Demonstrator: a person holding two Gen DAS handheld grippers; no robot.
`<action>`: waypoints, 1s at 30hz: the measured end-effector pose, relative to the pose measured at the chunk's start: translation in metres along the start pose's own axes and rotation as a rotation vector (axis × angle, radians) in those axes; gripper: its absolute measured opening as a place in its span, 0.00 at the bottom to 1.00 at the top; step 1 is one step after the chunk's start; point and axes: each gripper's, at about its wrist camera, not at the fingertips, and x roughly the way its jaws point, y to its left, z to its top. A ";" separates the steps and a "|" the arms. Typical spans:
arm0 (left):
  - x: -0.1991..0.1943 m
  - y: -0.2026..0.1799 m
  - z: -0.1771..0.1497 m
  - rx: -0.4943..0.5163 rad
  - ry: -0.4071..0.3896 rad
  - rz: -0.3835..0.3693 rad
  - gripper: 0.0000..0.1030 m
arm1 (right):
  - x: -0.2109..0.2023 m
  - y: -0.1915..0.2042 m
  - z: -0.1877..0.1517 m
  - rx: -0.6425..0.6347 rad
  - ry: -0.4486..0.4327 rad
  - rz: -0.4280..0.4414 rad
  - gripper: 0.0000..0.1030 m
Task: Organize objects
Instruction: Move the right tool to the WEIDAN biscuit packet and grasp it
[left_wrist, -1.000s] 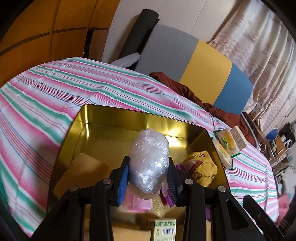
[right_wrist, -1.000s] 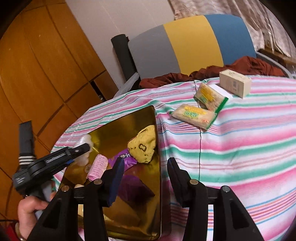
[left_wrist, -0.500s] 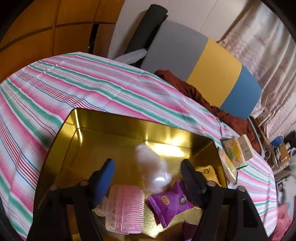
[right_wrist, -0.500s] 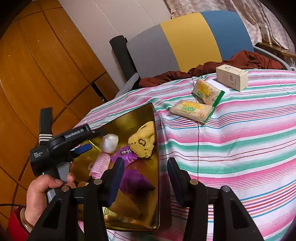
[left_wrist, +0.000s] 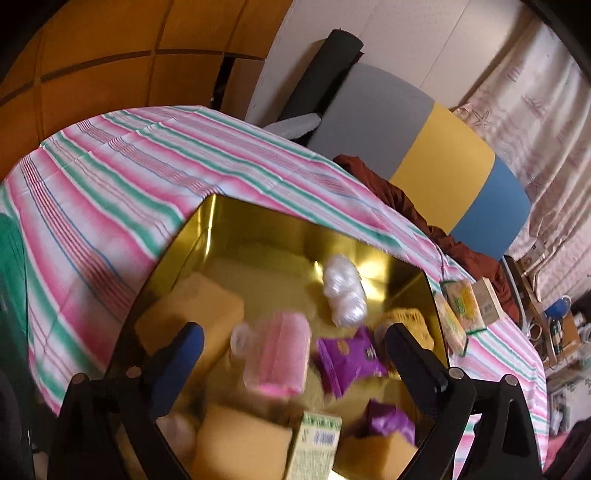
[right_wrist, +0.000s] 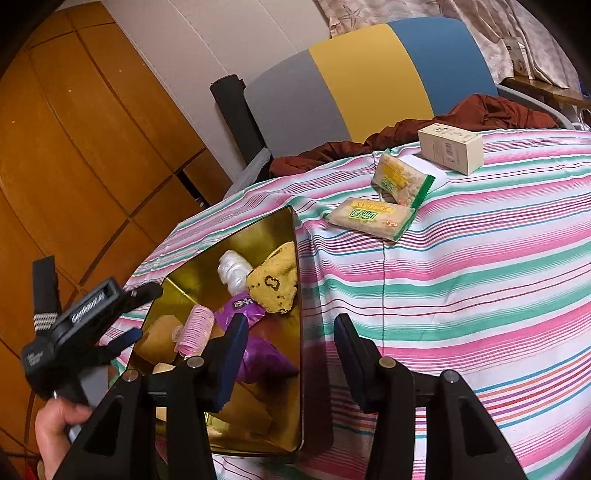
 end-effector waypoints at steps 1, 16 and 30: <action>-0.002 0.000 -0.003 -0.001 -0.003 0.000 0.97 | -0.001 -0.001 0.000 0.003 -0.002 -0.001 0.47; -0.023 -0.027 -0.036 0.050 0.029 -0.053 1.00 | 0.006 -0.050 0.020 -0.020 0.034 -0.101 0.47; -0.031 -0.050 -0.051 0.100 0.072 -0.103 1.00 | 0.115 -0.041 0.121 -0.306 0.166 -0.140 0.47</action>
